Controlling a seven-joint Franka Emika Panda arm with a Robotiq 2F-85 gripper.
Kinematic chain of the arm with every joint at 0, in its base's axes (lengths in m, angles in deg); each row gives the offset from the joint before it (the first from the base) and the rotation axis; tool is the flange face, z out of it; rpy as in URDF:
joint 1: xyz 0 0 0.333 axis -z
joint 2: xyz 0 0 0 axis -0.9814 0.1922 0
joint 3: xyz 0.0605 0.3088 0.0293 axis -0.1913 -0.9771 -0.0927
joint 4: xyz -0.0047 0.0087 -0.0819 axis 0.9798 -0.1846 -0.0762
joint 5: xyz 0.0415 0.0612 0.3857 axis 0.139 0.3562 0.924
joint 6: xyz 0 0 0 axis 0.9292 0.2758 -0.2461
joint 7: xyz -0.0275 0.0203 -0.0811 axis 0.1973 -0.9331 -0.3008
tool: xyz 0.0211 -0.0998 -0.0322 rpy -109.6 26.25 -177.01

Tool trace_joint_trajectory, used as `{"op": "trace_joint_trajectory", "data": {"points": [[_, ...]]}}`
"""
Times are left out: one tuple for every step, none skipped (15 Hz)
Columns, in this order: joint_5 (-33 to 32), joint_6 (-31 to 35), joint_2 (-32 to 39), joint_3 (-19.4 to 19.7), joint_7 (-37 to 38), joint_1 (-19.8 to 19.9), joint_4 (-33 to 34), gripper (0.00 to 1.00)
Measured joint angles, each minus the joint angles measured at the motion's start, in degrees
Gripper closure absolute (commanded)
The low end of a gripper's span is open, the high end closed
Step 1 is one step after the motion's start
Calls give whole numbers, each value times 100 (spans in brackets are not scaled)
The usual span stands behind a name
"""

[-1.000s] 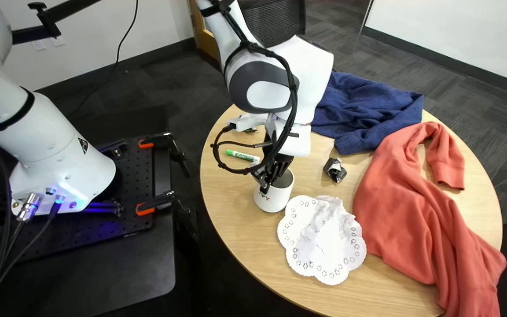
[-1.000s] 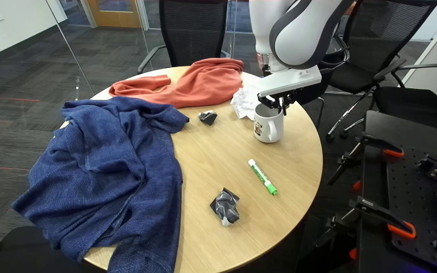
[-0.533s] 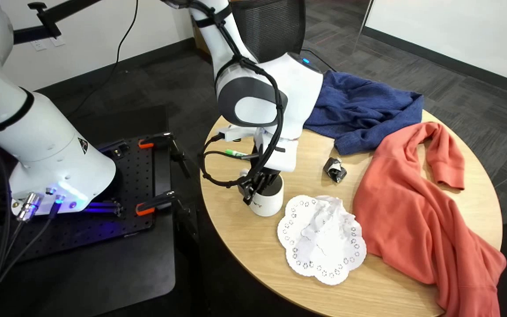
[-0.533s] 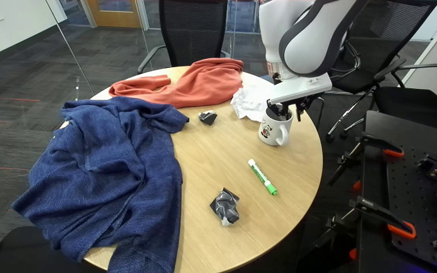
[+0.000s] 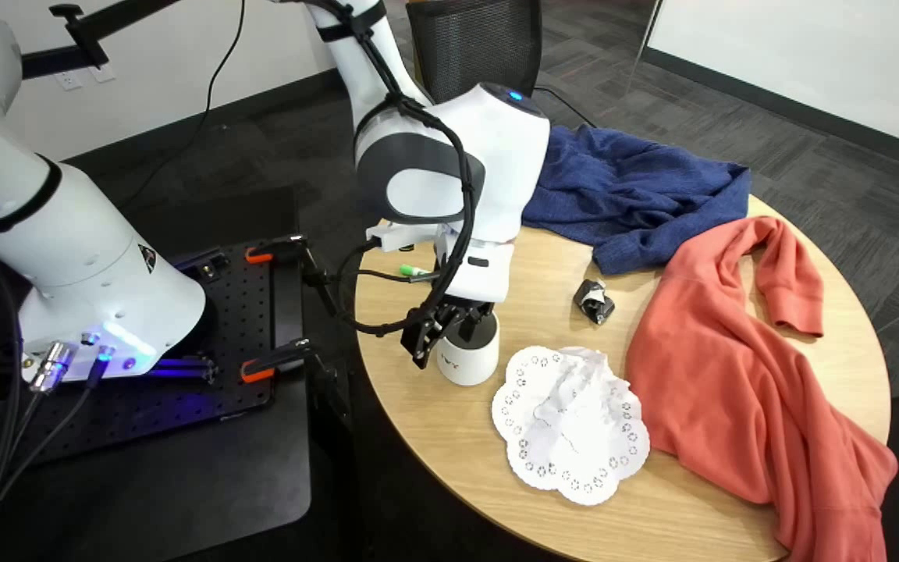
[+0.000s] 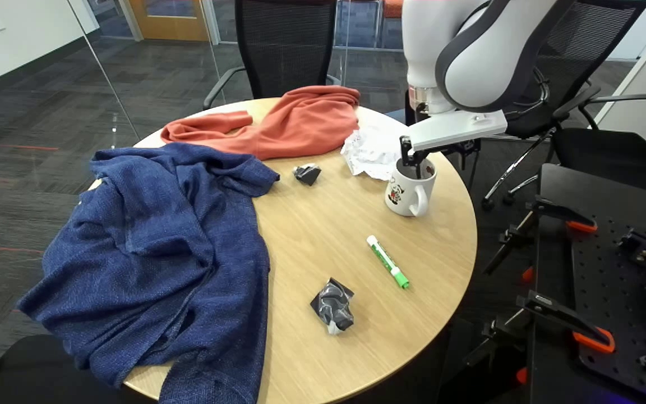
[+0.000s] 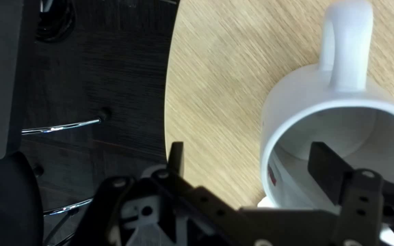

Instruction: Move the cop to the right side of the table

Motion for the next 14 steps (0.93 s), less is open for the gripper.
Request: {"op": "trace_joint_trajectory", "data": {"points": [[-119, 141, -168, 102, 93, -66, -126, 0], [-249, 265, -348, 204, 192, -131, -255, 0], [-414, 383, -552, 306, 299, -192, -394, 0], [-595, 491, -756, 388, 390, -230, -525, 0], [-784, 590, -978, 452, 446, -248, -659, 0], [-990, 664, -1204, 495, 525, -248, -783, 0], [-1198, 715, -1426, 521, 581, -237, -894, 0], [-1412, 740, -1647, 522, 647, -203, -990, 0], [-1593, 741, -1866, 497, 674, -146, -1078, 0], [-1731, 742, -2068, 431, 681, -54, -1153, 0], [-1820, 741, -2248, 318, 681, 77, -1220, 0], [-1865, 741, -2412, 170, 681, 230, -1281, 0], [-1870, 741, -2555, 1, 676, 386, -1341, 0], [-1869, 741, -2672, -165, 659, 530, -1390, 0]]}}
